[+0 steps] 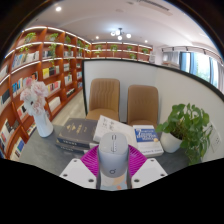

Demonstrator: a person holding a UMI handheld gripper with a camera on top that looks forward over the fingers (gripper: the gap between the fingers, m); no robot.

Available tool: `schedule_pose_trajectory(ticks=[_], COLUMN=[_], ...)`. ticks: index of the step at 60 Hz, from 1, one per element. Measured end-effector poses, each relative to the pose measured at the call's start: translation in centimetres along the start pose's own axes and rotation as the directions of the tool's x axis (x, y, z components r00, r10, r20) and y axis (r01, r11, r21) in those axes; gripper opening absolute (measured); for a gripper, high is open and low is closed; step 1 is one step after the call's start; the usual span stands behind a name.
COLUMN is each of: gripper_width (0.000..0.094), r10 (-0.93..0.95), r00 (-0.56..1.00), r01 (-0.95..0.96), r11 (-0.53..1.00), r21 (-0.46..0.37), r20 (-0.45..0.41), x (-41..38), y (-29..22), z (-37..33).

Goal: Arrange mouse

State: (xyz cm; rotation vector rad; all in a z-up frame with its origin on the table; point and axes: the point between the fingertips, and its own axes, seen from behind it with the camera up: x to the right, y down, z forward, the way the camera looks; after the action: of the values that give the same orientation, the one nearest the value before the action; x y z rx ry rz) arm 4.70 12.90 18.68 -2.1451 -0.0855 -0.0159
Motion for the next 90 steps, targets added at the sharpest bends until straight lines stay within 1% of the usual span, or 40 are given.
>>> schedule_pose_trajectory(ticks=[3,6,11,14,19,22,24,28,39,42,45,47,50,54,62,67,74,83,90], gripper_width=[0.0346,0.0346,0.0346,0.0347,0.0349,0.0351,0.0363,0.0387,0.0518,0.0576,0.0688,0.0757,0.0789,0.0793,0.0796,0.0811,0.0810,0.0811,0.0810], r10=[0.006,0.010,0.014,0.021,0.039,0.072,0.098,0.095,0.104,0.098,0.095,0.084,0.056,0.040,0.066,0.072,0.077,0.067,0.087], r00=[1.000,1.000,1.000,1.000,0.999,0.997,0.995,0.995,0.994,0.995,0.994,0.995,0.998,0.999,0.998,0.997,0.997,0.997,0.995], r01=[-0.005,-0.010,-0.011,-0.017,-0.031,-0.065,-0.090,-0.088,-0.095,-0.085,-0.075,-0.065,-0.045,-0.035,-0.063,-0.071,-0.078,-0.069,-0.088], r11=[0.997,0.989,0.970,0.960,0.952,0.960,0.959,0.961,0.958,0.955,0.951,0.946,0.944,0.951,0.969,0.981,0.991,0.997,0.996], r21=[-0.082,-0.148,-0.244,-0.280,-0.304,-0.273,-0.268,-0.262,-0.270,-0.283,-0.301,-0.317,-0.328,-0.307,-0.239,-0.182,-0.105,-0.045,-0.014], r20=[0.000,0.000,0.012,0.013,0.020,0.016,0.016,0.015,0.020,0.032,0.051,0.048,0.024,0.010,0.004,-0.001,-0.019,-0.042,-0.045], x=[1.3,1.1,2.0,1.6,1.6,1.3,1.2,1.2,1.1,0.8,0.2,0.2,0.6,0.3,-1.1,-1.9,-2.7,-3.5,-4.6], y=[3.5,8.9,13.7,16.3,19.1,18.8,18.9,19.0,19.0,19.1,19.1,19.1,18.8,17.2,12.8,9.9,6.5,4.9,5.3], z=[1.5,3.3,4.2,5.3,6.7,7.1,7.1,7.2,7.3,7.3,7.0,6.7,6.1,4.5,-0.3,-4.2,-9.7,-15.6,-18.8])
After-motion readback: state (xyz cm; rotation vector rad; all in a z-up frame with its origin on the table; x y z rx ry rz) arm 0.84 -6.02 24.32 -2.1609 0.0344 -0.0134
